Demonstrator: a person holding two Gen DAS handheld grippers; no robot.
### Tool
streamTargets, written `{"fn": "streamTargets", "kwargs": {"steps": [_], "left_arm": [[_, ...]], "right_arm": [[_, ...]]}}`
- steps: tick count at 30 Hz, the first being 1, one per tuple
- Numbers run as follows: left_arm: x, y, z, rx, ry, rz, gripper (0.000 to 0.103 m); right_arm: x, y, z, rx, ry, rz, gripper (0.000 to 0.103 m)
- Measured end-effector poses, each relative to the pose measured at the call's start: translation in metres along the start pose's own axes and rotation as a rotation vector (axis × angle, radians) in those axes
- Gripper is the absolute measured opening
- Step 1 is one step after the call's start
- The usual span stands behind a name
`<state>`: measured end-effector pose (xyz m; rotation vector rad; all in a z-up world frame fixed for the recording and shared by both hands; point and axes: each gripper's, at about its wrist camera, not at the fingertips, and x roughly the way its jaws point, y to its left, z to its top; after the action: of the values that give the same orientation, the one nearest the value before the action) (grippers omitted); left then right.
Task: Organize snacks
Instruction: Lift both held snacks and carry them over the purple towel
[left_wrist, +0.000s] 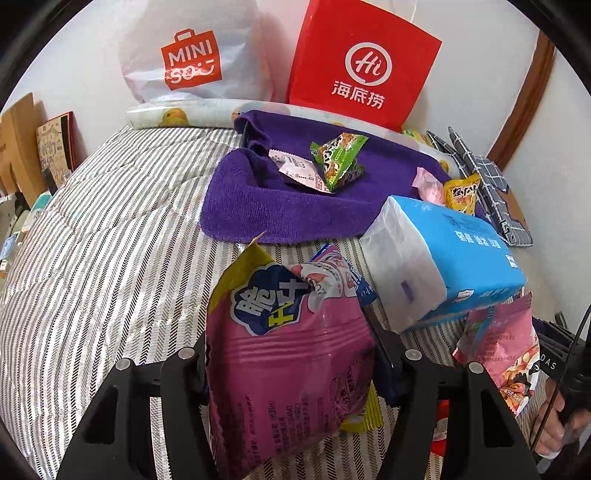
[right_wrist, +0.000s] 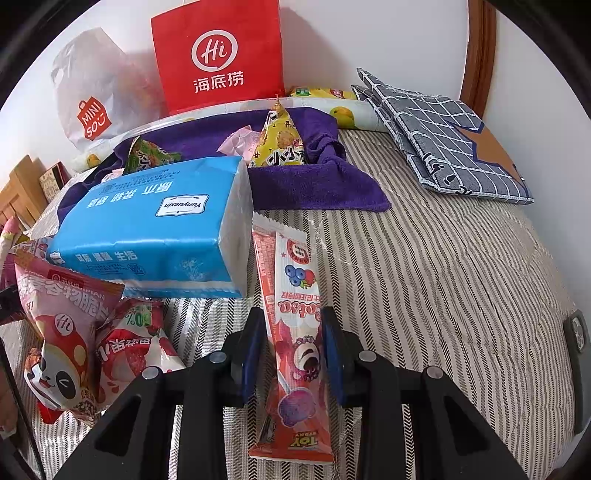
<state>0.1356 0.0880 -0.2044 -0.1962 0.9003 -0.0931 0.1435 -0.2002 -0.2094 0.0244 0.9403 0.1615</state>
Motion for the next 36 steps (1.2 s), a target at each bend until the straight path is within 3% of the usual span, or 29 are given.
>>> {"fn": "streamTargets", "kwargs": {"steps": [23,36], "left_arm": [[-0.025,-0.002,-0.002,-0.001,-0.136,-0.08,0.06],[-0.033,-0.002,-0.003,0.005,-0.168,-0.046,0.059]], "right_arm": [[-0.001,-0.013,-0.001,0.066,-0.012,0.05,0.024],[-0.009,-0.01,-0.004,0.035,-0.006,0.048,0.02]]}}
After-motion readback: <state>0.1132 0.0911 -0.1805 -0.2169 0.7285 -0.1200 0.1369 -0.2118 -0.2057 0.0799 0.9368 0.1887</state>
